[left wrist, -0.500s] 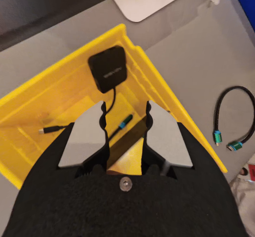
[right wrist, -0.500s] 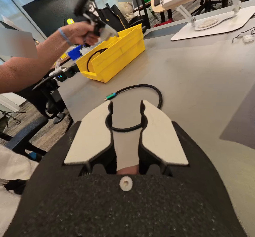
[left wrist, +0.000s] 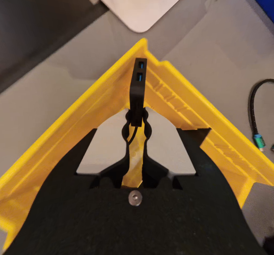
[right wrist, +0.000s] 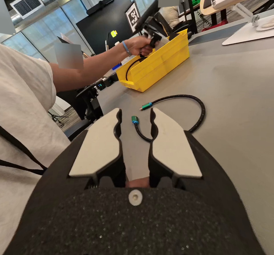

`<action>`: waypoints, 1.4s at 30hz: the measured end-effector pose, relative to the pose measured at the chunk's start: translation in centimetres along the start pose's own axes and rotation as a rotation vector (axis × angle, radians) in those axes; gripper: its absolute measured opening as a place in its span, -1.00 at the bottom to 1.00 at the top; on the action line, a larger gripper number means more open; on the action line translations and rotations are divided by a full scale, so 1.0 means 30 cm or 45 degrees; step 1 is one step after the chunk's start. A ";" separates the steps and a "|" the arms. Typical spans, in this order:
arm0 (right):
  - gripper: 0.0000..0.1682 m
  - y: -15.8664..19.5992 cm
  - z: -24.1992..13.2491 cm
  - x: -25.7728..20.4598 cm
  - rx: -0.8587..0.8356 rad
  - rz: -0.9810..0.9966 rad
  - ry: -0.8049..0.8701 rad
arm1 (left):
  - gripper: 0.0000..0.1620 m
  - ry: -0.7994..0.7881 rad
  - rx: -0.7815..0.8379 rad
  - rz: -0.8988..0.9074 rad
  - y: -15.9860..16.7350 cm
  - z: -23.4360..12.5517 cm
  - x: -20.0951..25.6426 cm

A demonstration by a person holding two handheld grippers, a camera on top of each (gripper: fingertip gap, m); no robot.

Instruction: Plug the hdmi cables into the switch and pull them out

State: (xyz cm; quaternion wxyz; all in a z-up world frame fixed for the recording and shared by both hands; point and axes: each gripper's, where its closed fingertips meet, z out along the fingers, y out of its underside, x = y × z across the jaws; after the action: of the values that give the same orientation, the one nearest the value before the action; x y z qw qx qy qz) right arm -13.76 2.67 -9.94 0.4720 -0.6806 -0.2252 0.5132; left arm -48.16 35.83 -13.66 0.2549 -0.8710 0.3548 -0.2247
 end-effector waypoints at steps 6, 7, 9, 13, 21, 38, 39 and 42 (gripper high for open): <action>-0.60 -0.017 0.002 0.012 0.035 -0.008 0.025 | -0.83 -0.426 0.294 0.470 -0.137 -0.278 0.139; -0.60 -0.019 0.006 0.012 0.040 -0.017 0.030 | -0.82 -0.488 0.323 0.552 -0.162 -0.321 0.182; -0.60 -0.020 0.017 0.017 0.038 -0.048 0.047 | -0.82 -0.656 0.345 0.737 -0.210 -0.395 0.273; -0.60 -0.026 0.040 0.020 0.040 -0.112 0.071 | -0.82 -0.807 0.324 1.054 -0.273 -0.435 0.514; -0.58 -0.047 0.106 0.027 -0.042 -0.334 0.141 | -0.82 -0.791 0.214 1.449 -0.243 -0.237 0.900; -0.82 -0.137 0.377 0.107 -0.336 -1.423 0.371 | -0.82 -0.571 -0.085 1.688 -0.034 0.093 1.178; -0.83 -0.131 0.373 0.102 -0.312 -1.431 0.345 | -0.81 -0.555 -0.069 1.671 -0.031 0.092 1.187; -0.85 -0.143 0.361 0.094 -0.206 -1.472 0.352 | -0.77 -0.535 0.060 1.541 -0.052 0.081 1.200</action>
State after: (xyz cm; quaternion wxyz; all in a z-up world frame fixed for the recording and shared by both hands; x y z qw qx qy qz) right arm -21.82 11.29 -7.86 0.6463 -0.5419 -0.5338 0.0611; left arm -22.69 11.11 -7.01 0.4199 -0.5363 0.7211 0.1267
